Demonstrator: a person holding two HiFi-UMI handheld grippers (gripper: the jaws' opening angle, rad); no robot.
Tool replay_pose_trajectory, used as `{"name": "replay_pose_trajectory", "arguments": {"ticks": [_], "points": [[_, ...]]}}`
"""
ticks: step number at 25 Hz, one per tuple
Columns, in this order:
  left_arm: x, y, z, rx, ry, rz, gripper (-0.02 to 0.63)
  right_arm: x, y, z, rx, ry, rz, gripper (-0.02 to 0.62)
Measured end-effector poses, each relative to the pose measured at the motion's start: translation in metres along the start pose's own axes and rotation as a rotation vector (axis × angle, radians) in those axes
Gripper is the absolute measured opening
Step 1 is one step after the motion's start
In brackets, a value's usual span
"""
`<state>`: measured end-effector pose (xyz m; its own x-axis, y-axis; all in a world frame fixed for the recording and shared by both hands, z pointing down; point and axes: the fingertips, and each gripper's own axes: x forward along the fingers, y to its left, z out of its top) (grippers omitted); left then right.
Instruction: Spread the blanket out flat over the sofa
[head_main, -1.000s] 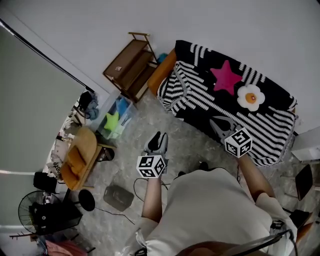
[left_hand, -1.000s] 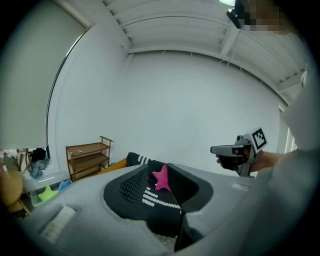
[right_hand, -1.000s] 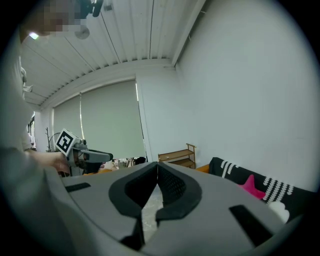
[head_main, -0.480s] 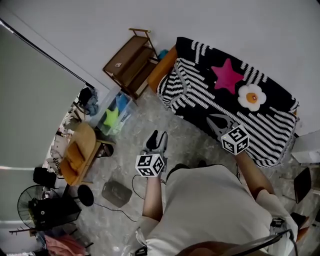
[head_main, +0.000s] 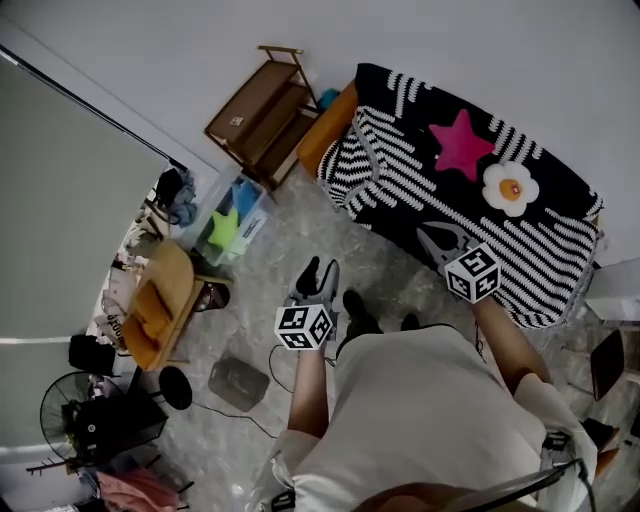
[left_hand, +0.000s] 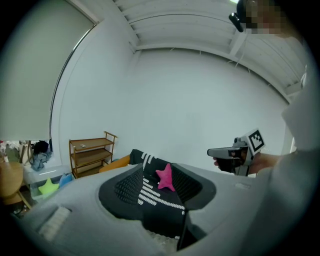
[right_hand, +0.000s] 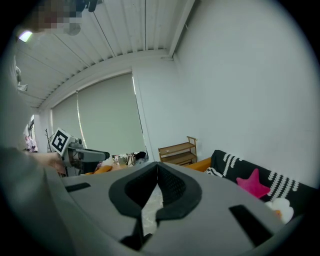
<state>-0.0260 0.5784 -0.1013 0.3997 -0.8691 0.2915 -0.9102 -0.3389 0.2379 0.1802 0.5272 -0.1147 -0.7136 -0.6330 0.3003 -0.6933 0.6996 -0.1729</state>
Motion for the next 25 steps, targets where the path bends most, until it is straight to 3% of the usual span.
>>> {"name": "replay_pose_trajectory", "arguments": {"ticks": [25], "points": [[0.091, 0.177, 0.046, 0.073, 0.119, -0.233, 0.187, 0.179, 0.007, 0.032, 0.062, 0.04, -0.206, 0.005]]}}
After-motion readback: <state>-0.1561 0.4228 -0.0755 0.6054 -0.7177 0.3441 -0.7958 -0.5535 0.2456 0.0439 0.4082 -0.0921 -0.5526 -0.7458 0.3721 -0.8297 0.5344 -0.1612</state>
